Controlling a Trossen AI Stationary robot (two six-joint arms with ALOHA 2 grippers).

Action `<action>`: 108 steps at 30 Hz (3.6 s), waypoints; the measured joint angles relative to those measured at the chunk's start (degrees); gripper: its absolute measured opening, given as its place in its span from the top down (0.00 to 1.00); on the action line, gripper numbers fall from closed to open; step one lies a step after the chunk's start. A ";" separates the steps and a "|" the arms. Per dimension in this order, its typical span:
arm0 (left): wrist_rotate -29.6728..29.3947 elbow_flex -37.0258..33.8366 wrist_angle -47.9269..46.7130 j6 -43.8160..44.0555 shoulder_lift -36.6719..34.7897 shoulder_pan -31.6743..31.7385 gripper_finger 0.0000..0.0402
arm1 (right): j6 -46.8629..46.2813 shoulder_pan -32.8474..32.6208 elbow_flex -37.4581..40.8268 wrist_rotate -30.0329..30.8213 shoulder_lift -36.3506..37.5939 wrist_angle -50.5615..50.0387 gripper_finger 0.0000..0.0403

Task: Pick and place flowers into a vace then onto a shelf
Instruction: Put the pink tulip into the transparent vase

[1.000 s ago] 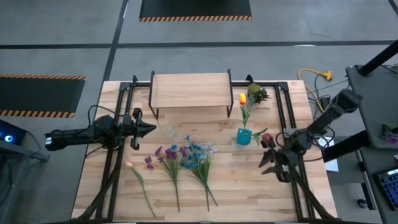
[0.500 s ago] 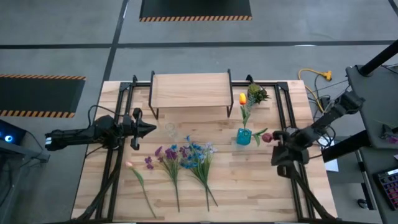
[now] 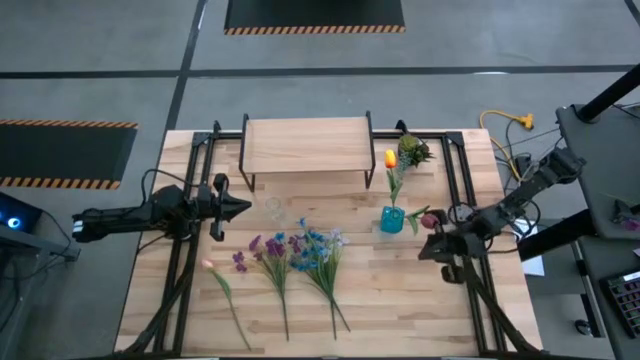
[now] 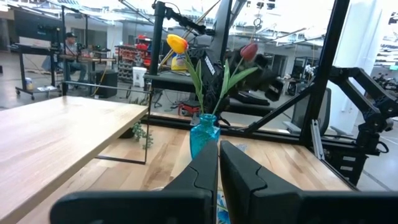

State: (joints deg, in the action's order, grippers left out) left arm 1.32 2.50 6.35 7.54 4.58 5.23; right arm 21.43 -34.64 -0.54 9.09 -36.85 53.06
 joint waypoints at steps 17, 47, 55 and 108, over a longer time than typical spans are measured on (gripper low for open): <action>0.00 0.00 0.29 -2.54 0.00 0.00 1.00 | -25.72 20.48 0.00 -16.69 -0.04 -13.38 0.98; 0.00 0.00 -0.15 -2.54 0.00 0.00 1.00 | -23.80 23.46 -0.02 -16.38 24.07 -40.15 0.98; 0.00 0.00 -0.20 -2.52 0.00 0.00 1.00 | -25.72 23.22 -0.02 -17.02 31.90 -48.68 0.98; -2.53 15.56 5.08 8.09 18.37 -0.18 0.67 | -18.82 23.18 0.00 -16.55 35.98 -47.97 0.98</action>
State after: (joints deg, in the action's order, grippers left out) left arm -1.21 18.06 11.42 15.63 22.95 5.06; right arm 2.61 -11.46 -0.54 -7.46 -0.86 5.09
